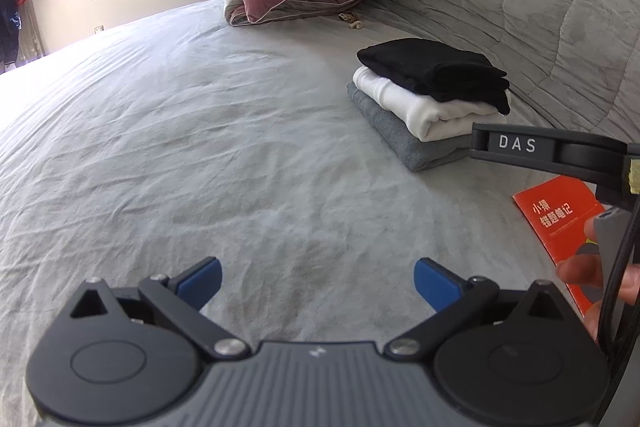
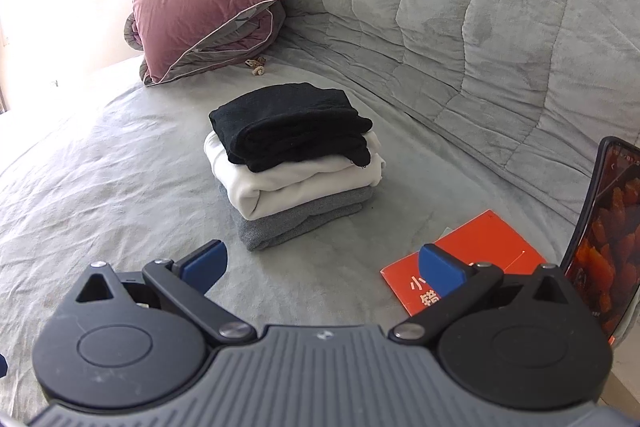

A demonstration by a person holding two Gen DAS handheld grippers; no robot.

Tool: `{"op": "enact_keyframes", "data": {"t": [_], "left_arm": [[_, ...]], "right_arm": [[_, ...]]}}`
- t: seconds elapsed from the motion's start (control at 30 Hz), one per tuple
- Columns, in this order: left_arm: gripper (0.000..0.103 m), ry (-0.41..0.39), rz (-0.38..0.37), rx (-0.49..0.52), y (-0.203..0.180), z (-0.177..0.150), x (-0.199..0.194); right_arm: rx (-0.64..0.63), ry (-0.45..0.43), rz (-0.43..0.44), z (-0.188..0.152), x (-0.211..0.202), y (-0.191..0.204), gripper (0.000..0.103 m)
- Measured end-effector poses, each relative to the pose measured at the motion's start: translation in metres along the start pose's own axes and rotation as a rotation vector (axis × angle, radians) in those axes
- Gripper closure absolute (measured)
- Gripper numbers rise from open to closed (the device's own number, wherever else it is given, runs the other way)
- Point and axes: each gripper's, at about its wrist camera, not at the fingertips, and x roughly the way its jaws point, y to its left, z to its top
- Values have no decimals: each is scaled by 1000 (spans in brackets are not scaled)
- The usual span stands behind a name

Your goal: Fold clothes

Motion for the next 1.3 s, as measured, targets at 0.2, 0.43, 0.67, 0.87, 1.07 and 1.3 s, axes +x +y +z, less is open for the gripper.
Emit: {"op": "enact_keyframes", "data": {"t": [0.2,0.43,0.67,0.87,1.07,1.3], "left_arm": [[1,-10,5,-4,0,-2,-3],[1,-11,-4,-17,2,-5,-5],[1,-8,4,-17,3,-8,-4],[1,-4,4,-17,4,-10,-3],[1,-1,4,-17,5,-11,-2],[1,1,4,-16,6,-12,-2]], "right_arm": [[0,11,14,0,2,2,0],[12,21,29,2,3,4,0],[5,25,29,1,4,5,0],[3,25,26,1,5,5,0],[-7,29,25,0,5,6,0],[-8,31,23,0,6,6,0]]}}
